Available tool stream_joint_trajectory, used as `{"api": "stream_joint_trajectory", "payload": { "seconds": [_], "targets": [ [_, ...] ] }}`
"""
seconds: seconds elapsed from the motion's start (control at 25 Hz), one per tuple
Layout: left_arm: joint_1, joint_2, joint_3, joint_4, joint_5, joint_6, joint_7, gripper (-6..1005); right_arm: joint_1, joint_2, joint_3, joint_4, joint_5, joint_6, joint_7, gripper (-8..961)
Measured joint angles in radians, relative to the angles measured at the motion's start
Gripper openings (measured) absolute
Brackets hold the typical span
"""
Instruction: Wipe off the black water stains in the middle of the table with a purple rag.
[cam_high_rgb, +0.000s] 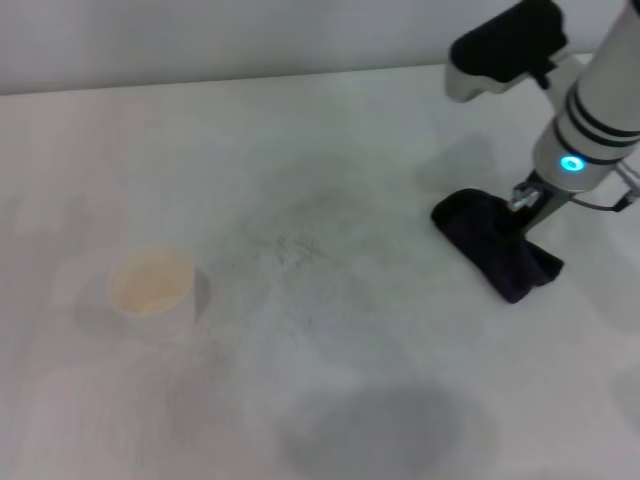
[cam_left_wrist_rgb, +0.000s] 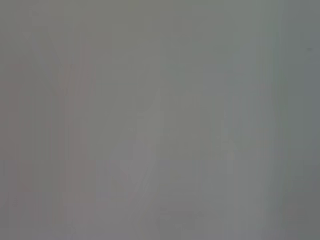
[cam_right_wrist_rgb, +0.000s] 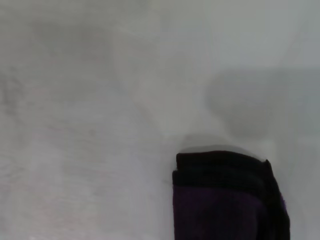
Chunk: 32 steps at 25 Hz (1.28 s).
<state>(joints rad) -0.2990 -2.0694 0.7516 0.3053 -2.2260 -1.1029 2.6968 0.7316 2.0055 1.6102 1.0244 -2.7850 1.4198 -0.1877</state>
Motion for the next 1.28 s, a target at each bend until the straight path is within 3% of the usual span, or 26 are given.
{"api": "stream_joint_trajectory", "payload": {
  "seconds": [0.28,0.8,0.84,0.92,1.28],
  "targets": [
    [-0.011,-0.002,0.000,-0.001,0.003,0.000,0.000,880,-0.033,-0.002,0.098,0.001,-0.060,0.000,-0.036,172],
    [-0.035,-0.001,0.008,0.000,0.009,0.000,0.000,879,-0.034,-0.002,0.134,0.050,-0.071,0.022,-0.092,222],
    [-0.035,-0.001,0.008,0.000,0.009,0.000,0.000,879,-0.038,-0.003,0.149,0.061,-0.071,0.022,-0.106,296],
    [-0.037,-0.002,0.007,0.000,0.007,0.000,0.000,879,-0.047,-0.002,0.204,0.077,-0.070,0.012,-0.150,445],
    [-0.048,-0.005,0.002,-0.007,-0.003,-0.005,0.001,880,-0.120,-0.007,0.538,0.051,0.058,-0.260,-0.468,448]
  ]
}}
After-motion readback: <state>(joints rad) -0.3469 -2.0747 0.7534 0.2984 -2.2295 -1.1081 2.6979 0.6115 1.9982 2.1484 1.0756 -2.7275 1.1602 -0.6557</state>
